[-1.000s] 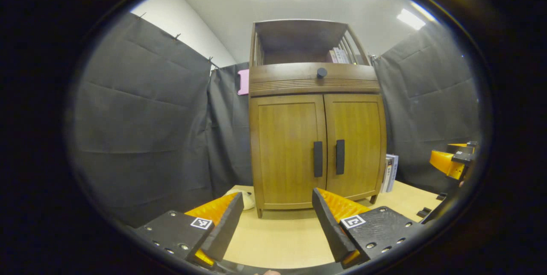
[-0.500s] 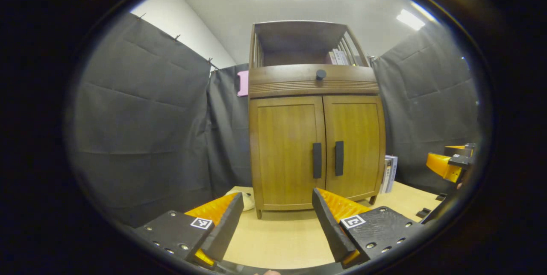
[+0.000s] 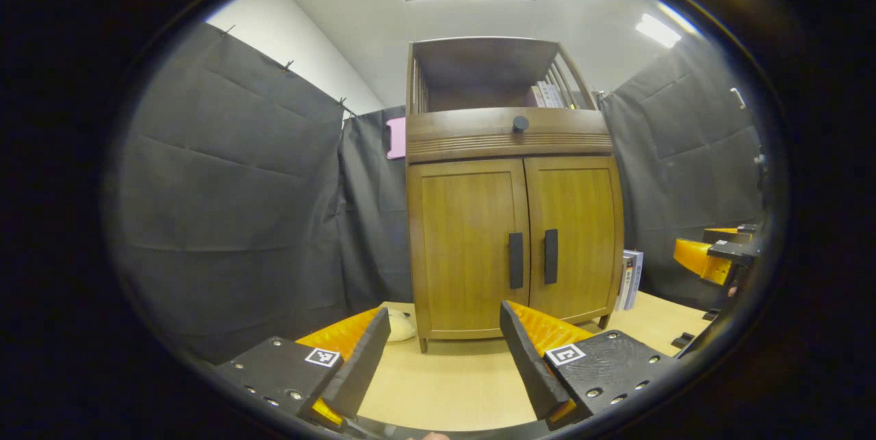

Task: Open the right door of the double-door shoe cabinet with the right hand, and open the left door with the left hand.

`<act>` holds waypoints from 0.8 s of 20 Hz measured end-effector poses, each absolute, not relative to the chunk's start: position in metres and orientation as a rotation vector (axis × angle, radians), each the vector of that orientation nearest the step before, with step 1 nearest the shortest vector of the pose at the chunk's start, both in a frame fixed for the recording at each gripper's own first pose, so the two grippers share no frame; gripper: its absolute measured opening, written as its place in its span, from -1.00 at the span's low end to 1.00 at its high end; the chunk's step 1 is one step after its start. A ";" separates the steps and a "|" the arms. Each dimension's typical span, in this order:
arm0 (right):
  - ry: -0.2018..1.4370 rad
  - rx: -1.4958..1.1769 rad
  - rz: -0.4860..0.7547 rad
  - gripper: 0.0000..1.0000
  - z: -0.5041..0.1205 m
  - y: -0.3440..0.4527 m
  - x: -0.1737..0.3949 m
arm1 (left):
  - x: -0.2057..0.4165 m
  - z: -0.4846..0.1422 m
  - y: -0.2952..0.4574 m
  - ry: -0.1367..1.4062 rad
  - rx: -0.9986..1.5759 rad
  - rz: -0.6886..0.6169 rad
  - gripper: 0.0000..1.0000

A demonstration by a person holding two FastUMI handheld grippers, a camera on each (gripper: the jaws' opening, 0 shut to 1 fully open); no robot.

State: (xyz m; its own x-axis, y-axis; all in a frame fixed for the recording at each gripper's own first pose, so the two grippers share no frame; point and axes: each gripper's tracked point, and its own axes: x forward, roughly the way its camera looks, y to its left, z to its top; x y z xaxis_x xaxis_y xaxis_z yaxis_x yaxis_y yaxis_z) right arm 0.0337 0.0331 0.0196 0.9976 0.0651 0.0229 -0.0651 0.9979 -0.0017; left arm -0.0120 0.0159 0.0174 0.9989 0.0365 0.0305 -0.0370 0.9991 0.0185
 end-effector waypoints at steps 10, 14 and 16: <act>-0.060 0.029 0.119 0.90 0.035 0.065 0.085 | -0.030 0.024 0.051 -0.044 0.038 0.113 0.82; -0.066 0.031 0.131 0.91 0.036 0.081 0.112 | -0.040 0.022 0.071 -0.038 0.036 0.158 0.84; -0.069 0.039 0.137 0.90 0.036 0.088 0.125 | -0.040 0.020 0.071 -0.030 0.037 0.176 0.84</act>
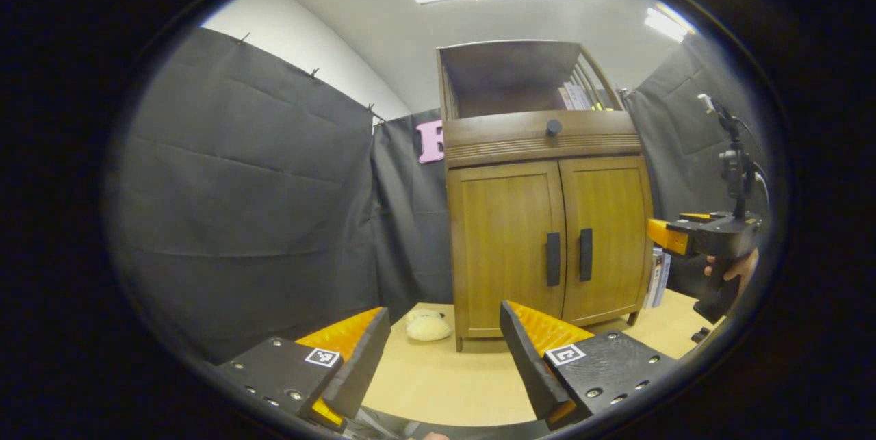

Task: Open the right door of the double-door shoe cabinet with the right hand, and open the left door with the left hand.

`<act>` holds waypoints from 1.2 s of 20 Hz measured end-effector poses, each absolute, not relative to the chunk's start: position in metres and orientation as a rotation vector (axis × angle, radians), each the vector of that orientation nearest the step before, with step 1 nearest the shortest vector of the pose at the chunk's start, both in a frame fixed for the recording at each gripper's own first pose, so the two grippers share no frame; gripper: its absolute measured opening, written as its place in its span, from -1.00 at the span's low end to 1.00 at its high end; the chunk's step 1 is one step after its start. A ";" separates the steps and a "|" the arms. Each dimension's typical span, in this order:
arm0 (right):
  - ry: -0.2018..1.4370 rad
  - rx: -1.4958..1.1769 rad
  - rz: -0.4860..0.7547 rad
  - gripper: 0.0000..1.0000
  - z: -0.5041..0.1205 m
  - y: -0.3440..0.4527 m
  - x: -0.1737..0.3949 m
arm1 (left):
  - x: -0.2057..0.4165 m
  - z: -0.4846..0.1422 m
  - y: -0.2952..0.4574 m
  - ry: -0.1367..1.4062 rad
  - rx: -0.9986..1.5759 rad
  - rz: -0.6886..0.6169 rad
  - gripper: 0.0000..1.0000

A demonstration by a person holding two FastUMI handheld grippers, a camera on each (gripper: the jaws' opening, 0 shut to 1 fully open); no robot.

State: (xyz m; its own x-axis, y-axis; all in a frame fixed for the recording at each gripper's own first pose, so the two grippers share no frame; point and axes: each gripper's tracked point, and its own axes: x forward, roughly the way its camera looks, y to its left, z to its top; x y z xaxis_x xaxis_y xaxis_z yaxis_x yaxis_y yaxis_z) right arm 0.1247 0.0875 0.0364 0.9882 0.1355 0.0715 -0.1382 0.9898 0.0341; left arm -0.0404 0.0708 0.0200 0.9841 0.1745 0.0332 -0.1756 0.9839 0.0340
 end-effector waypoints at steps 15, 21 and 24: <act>-0.035 0.000 0.192 0.91 0.011 0.139 0.222 | -0.049 0.015 0.094 0.008 0.053 0.342 0.73; 0.017 0.000 0.201 0.91 -0.013 0.158 0.259 | -0.052 0.016 0.097 0.007 0.067 0.389 0.73; 0.053 0.003 0.196 0.90 -0.027 0.165 0.278 | -0.052 0.016 0.098 0.013 0.060 0.409 0.73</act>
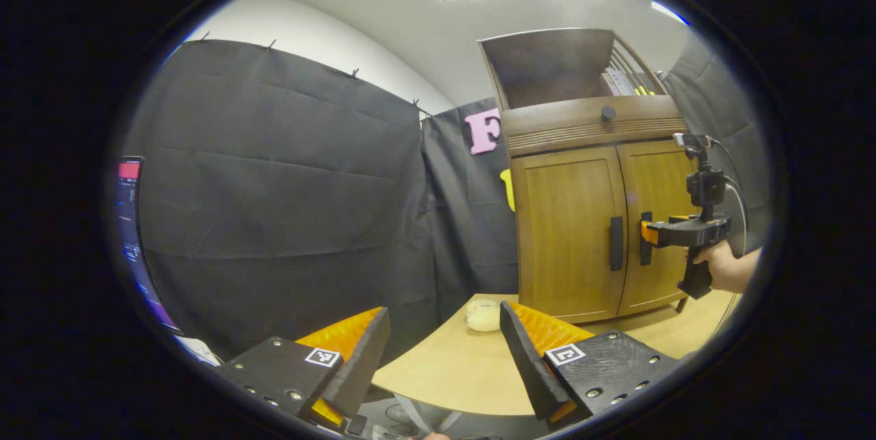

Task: Open the right door of the double-door shoe cabinet with the right hand, and open the left door with the left hand.

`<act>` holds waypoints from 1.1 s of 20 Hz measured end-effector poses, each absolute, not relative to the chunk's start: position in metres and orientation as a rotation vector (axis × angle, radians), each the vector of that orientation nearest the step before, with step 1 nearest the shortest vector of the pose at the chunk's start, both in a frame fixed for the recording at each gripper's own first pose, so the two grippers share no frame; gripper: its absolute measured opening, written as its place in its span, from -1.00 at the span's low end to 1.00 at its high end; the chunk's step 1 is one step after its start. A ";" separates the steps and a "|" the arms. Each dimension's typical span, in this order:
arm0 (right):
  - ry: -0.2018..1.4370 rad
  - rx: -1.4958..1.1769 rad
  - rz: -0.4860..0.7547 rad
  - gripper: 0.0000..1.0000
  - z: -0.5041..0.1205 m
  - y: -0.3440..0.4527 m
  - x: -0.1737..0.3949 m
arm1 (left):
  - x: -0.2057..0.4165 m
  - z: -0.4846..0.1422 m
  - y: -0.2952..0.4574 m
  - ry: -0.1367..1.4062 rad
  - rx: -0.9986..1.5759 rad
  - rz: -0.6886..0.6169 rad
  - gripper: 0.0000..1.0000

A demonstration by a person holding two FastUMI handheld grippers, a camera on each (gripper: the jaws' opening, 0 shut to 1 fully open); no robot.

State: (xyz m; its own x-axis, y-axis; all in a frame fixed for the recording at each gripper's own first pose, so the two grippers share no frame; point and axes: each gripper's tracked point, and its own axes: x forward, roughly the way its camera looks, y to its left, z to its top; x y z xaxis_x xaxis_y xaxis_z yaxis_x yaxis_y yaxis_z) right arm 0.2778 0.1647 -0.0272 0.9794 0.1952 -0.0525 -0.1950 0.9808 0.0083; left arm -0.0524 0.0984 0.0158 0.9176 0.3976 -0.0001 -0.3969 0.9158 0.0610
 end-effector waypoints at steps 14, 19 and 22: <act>0.176 0.032 0.203 -0.16 -0.064 0.176 0.323 | -0.054 0.017 0.104 0.026 0.054 0.471 0.96; 0.203 0.012 0.222 -0.48 -0.064 0.177 0.317 | -0.054 0.019 0.102 0.022 0.043 0.460 0.96; 0.196 -0.002 0.223 -0.47 -0.062 0.174 0.307 | -0.054 0.019 0.100 0.012 0.038 0.437 0.96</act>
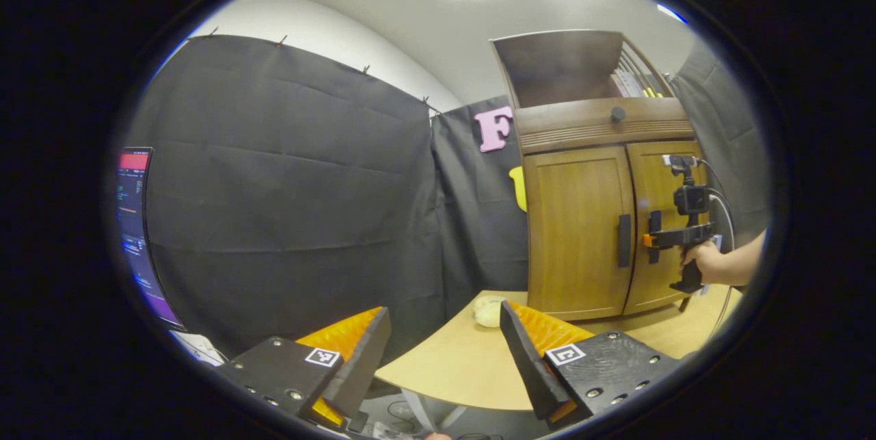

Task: Open the right door of the double-door shoe cabinet with the right hand, and open the left door with the left hand.

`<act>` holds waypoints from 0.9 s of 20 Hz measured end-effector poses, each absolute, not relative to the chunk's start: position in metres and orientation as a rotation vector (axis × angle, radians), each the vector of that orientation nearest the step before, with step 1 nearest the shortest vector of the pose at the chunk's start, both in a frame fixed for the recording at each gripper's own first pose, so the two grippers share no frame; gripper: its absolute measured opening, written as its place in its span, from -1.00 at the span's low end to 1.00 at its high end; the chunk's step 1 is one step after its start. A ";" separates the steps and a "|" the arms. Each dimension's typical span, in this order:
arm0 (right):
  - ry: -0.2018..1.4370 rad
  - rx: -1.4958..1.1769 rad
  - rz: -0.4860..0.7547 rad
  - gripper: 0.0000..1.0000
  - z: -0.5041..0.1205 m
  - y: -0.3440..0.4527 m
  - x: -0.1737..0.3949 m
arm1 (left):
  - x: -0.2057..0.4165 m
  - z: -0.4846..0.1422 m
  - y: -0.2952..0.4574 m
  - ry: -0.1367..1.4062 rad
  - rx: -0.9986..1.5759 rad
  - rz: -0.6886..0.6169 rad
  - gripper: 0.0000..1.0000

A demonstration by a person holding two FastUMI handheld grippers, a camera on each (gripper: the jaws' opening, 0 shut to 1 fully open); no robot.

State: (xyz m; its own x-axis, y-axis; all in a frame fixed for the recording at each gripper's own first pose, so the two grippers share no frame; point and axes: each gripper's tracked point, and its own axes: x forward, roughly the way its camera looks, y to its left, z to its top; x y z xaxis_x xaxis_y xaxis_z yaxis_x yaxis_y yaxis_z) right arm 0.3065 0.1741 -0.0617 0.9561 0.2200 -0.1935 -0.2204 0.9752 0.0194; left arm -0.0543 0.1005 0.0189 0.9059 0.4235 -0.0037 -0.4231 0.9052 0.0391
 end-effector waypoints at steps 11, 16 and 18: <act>0.188 -0.018 0.247 -0.46 -0.055 0.153 0.251 | -0.056 0.022 0.089 -0.006 0.025 0.327 0.84; 0.185 -0.013 0.255 -0.48 -0.051 0.143 0.233 | -0.056 0.023 0.084 -0.021 0.023 0.267 0.84; 0.183 -0.011 0.253 -0.46 -0.048 0.139 0.224 | -0.056 0.024 0.083 -0.024 0.026 0.249 0.84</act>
State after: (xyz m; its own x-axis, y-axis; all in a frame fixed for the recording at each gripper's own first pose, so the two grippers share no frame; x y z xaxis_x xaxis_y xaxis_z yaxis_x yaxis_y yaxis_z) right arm 0.2241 0.1390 -0.0482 0.9516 0.2483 -0.1813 -0.2502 0.9681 0.0125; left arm -0.0564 0.0827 0.0237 0.9690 0.2456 0.0271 -0.2462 0.9690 0.0225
